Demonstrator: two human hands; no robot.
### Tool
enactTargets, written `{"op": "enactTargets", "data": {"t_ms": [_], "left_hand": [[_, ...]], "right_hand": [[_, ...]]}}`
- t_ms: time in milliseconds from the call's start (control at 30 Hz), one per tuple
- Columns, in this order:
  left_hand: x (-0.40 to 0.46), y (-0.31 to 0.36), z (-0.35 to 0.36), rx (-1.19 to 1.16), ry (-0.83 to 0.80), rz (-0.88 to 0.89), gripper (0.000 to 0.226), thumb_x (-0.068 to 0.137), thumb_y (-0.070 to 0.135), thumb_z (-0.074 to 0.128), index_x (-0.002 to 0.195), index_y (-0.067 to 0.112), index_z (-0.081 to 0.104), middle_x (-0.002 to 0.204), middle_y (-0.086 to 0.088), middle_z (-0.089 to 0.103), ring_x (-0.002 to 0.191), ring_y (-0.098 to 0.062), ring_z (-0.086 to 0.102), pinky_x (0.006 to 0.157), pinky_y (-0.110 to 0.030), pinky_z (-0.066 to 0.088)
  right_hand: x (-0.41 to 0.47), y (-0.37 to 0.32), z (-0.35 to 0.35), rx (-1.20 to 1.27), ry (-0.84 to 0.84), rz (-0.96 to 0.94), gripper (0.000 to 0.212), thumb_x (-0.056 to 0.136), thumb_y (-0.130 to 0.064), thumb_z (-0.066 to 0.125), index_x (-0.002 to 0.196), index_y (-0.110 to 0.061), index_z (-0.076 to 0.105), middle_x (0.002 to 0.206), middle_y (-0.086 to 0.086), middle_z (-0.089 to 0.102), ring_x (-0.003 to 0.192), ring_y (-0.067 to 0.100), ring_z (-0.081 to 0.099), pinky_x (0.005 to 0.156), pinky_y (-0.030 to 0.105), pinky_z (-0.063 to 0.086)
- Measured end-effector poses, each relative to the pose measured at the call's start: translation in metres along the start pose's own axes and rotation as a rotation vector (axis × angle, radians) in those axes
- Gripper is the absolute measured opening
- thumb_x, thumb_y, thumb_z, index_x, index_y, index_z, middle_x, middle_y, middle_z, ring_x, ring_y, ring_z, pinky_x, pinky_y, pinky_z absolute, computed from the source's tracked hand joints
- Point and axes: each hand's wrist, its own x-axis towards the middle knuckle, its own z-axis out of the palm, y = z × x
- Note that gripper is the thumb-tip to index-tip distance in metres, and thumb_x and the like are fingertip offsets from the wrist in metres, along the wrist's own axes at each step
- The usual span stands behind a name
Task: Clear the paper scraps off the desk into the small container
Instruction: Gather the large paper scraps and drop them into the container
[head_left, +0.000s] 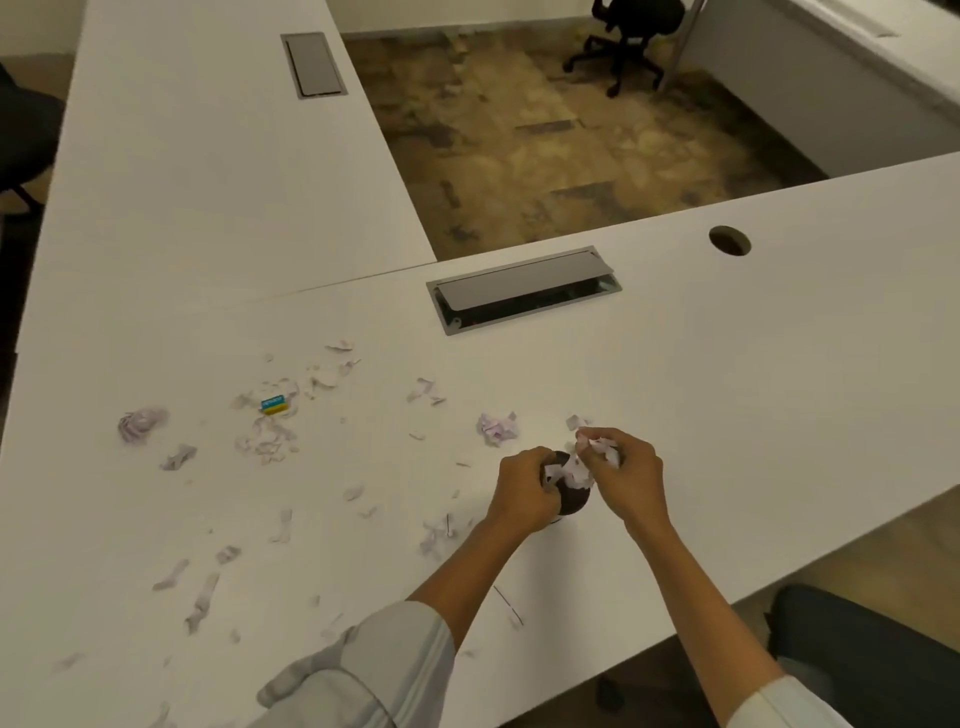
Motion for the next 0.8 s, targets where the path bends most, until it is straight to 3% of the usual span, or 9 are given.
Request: {"op": "enactTargets", "data": {"t_ms": [133,233,300,400,500,633,800], "left_hand": [[-0.004,-0.013,-0.01,-0.063,-0.017,-0.011,0.057,0.069,0.002,0.072,0.123,0.004,0.053,0.121,-0.017,0.064,0.105,-0.025,0.063,0.083,-0.027,0.052],[-0.009,-0.019,-0.02,-0.115,-0.018,-0.047,0.076,0.067,0.006,0.076,0.136,0.011,0.043,0.134,-0.014,0.057,0.124,-0.025,0.056,0.094,-0.039,0.055],[-0.013,-0.024,-0.026,-0.14,-0.03,-0.051,0.078,0.067,0.004,0.075,0.137,0.011,0.043,0.135,-0.014,0.055,0.126,-0.024,0.054,0.091,-0.039,0.057],[-0.021,-0.032,-0.034,-0.152,-0.043,-0.047,0.073,0.069,0.001,0.072,0.136,0.011,0.043,0.134,-0.013,0.055,0.127,-0.021,0.053,0.086,-0.033,0.058],[-0.032,-0.041,-0.043,-0.138,-0.029,-0.025,0.067,0.072,0.005,0.072,0.133,0.011,0.045,0.128,-0.011,0.058,0.122,-0.019,0.056,0.086,-0.027,0.055],[-0.052,-0.061,-0.061,-0.119,0.035,-0.008,0.057,0.071,0.008,0.072,0.125,0.015,0.052,0.113,-0.006,0.064,0.106,-0.015,0.064,0.077,-0.026,0.057],[-0.096,-0.109,-0.097,-0.001,0.105,-0.024,0.056,0.069,0.022,0.075,0.121,0.02,0.054,0.106,0.003,0.065,0.096,-0.009,0.063,0.072,-0.023,0.057]], "right_hand": [[-0.002,0.001,0.007,0.001,-0.046,0.007,0.015,0.086,-0.019,0.071,0.101,-0.02,0.074,0.098,-0.005,0.073,0.091,0.01,0.067,0.082,0.024,0.054],[-0.005,0.002,0.012,-0.049,-0.086,-0.017,0.017,0.083,-0.012,0.071,0.097,-0.02,0.074,0.095,-0.008,0.073,0.088,0.007,0.066,0.075,0.011,0.05],[-0.008,0.004,0.013,-0.094,-0.108,-0.028,0.019,0.081,-0.006,0.069,0.096,-0.016,0.074,0.094,-0.005,0.073,0.084,0.005,0.066,0.066,0.0,0.046],[-0.011,0.004,0.013,-0.176,-0.118,-0.06,0.02,0.077,-0.002,0.069,0.092,-0.014,0.074,0.09,-0.001,0.073,0.076,-0.001,0.062,0.061,-0.004,0.042],[-0.012,0.002,0.011,-0.279,-0.128,-0.078,0.015,0.076,-0.006,0.071,0.089,-0.012,0.075,0.087,0.002,0.074,0.074,0.009,0.066,0.062,0.005,0.043],[-0.016,-0.004,0.008,-0.441,-0.203,-0.034,0.017,0.076,-0.012,0.07,0.091,-0.017,0.075,0.087,0.002,0.074,0.081,0.02,0.07,0.071,0.033,0.059],[-0.036,-0.013,0.019,-0.464,-0.143,-0.141,0.02,0.076,-0.014,0.071,0.095,-0.02,0.072,0.089,-0.001,0.072,0.08,0.02,0.068,0.067,0.032,0.057]]}}
